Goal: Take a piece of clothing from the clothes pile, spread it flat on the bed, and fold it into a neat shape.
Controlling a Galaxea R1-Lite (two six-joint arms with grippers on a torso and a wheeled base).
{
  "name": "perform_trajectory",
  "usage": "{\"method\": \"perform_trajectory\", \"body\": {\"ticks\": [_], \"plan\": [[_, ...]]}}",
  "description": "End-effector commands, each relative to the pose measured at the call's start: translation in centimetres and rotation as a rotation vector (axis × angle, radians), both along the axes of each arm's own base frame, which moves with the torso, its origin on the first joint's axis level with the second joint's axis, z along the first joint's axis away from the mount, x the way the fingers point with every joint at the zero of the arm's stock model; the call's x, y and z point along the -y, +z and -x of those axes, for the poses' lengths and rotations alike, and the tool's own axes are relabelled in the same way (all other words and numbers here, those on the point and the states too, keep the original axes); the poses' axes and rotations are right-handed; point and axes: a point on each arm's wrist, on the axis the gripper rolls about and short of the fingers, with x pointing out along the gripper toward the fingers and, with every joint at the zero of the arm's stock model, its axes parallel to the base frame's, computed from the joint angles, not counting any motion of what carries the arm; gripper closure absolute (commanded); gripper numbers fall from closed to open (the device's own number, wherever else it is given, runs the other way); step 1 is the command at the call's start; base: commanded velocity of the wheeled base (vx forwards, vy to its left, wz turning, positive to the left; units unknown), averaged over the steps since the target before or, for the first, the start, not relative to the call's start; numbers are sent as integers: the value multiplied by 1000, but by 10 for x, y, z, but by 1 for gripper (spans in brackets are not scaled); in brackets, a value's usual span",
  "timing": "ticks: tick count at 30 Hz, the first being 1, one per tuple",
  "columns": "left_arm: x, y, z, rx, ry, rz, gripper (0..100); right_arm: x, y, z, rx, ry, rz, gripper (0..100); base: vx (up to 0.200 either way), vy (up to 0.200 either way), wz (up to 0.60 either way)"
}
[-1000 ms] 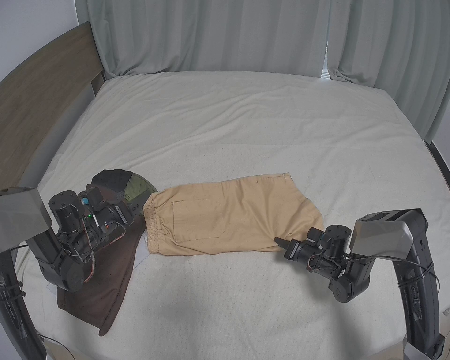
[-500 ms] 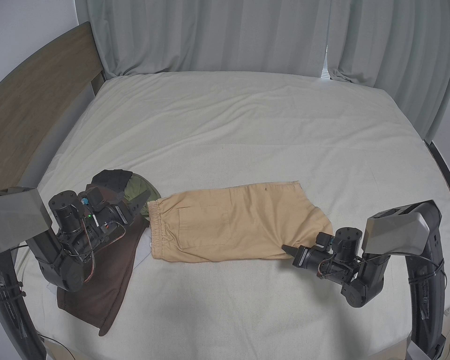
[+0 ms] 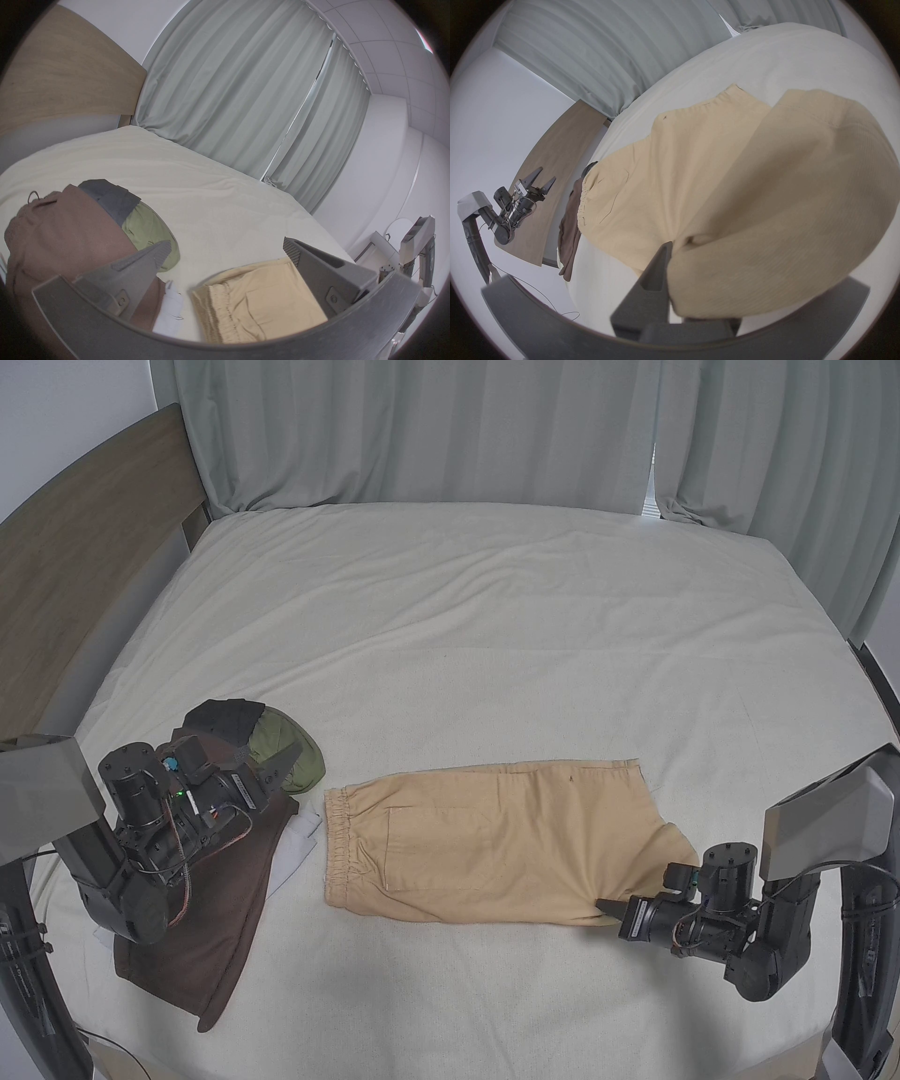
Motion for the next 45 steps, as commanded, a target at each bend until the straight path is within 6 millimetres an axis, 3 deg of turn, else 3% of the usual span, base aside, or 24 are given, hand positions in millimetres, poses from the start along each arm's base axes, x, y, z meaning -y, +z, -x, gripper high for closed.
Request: {"method": "perform_trajectory", "body": {"ticks": [1, 7, 8, 16, 21, 23, 27, 34, 40, 45], "plan": [[0, -2, 0, -10, -2, 10, 0, 5, 1, 8, -25, -20, 16, 100, 0, 0, 0], [6, -3, 1, -27, -23, 43, 0, 5, -1, 8, -28, -30, 23, 100, 0, 0, 0], [8, -2, 1, -29, -29, 52, 0, 5, -1, 8, -28, -30, 23, 0, 0, 0, 0], [11, -7, -3, -44, -64, 73, 0, 5, -4, 19, -69, -15, 39, 0, 0, 0, 0], [11, -7, -5, -46, -64, 92, 0, 8, -1, 38, -108, 20, 64, 0, 0, 0, 0], [11, -6, -4, -54, -73, 110, 0, 3, 5, 57, -129, 109, 76, 0, 0, 0, 0], [11, -6, -3, -56, -88, 108, 0, -7, 22, 73, -98, 197, 51, 0, 0, 0, 0], [11, -4, 0, -59, -111, 112, 0, -10, 54, 67, 36, 286, -52, 0, 0, 0, 0], [12, -2, 8, -76, -169, 116, 0, -11, 75, 49, 158, 308, -113, 0, 0, 0, 0], [10, -4, 11, -88, -199, 112, 0, 2, 99, 48, 250, 346, -162, 0, 0, 0, 0]]}}
